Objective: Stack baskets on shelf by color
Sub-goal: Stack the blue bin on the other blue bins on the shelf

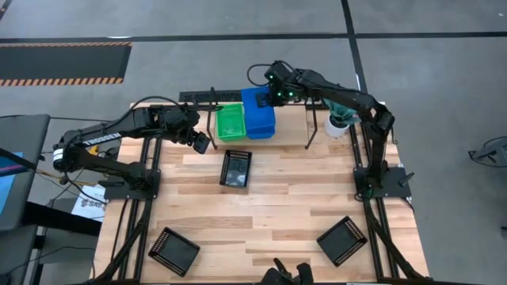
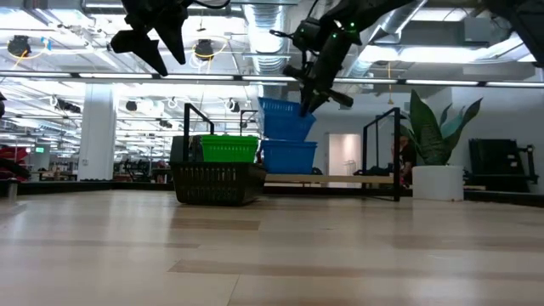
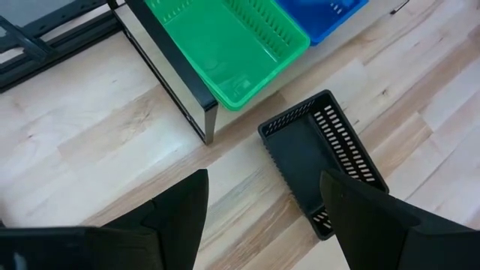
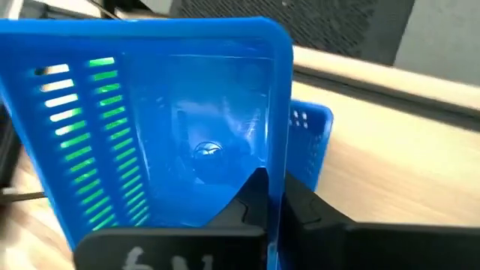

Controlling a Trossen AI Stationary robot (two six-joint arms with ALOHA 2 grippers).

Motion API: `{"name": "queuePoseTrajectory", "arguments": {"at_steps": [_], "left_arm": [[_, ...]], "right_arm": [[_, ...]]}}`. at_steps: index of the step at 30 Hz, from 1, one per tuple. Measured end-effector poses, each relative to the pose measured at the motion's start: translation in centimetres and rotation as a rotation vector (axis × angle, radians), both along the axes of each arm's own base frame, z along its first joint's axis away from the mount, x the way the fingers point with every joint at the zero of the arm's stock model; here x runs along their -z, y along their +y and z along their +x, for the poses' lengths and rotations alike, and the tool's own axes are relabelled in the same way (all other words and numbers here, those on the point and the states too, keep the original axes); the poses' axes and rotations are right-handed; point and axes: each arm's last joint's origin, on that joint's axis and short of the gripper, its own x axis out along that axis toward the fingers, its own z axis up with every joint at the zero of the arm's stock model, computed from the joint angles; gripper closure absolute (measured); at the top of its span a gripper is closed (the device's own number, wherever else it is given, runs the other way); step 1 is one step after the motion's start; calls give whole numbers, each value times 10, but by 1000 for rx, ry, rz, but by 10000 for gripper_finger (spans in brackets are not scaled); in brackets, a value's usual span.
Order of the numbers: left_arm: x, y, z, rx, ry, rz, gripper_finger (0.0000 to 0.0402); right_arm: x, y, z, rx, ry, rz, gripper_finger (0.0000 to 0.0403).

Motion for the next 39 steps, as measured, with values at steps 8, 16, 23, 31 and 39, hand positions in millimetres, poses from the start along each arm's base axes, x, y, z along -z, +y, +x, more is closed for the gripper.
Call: {"name": "queuePoseTrajectory", "arguments": {"at_steps": [8, 16, 23, 31, 39], "left_arm": [[0, 0, 0, 3, 1, 0, 157], [0, 0, 0, 5, 2, 1, 157], [0, 0, 0, 10, 4, 5, 157], [0, 0, 0, 10, 4, 5, 157], [0, 0, 0, 10, 4, 5, 157]], "right_arm": [[2, -1, 2, 2, -11, 3, 379], [2, 1, 1, -4, 4, 20, 377], [3, 2, 1, -5, 10, 29, 362], [4, 4, 0, 13, 21, 51, 350], [4, 3, 0, 17, 22, 50, 328]]}}
